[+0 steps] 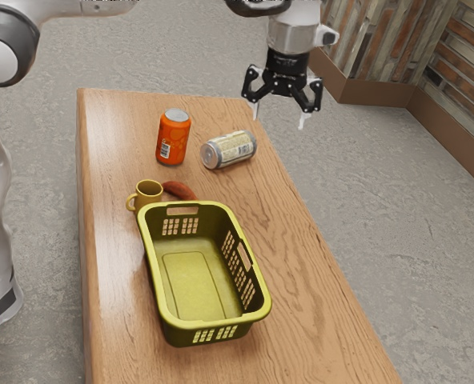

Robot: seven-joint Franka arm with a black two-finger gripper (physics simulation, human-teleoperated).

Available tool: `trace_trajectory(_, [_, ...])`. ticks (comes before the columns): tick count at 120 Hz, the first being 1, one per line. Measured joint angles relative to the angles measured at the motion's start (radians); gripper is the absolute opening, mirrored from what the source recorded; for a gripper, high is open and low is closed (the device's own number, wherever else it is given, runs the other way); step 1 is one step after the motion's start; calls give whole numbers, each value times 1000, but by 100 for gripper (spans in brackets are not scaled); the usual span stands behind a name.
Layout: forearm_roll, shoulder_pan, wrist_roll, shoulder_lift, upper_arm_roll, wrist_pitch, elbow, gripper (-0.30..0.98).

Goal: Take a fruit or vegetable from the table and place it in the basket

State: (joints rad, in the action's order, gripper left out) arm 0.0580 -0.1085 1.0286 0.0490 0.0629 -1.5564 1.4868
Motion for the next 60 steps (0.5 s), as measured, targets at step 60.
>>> trace_trajectory(60, [-144, -99, -746, 490, 163, -213, 683, 69])
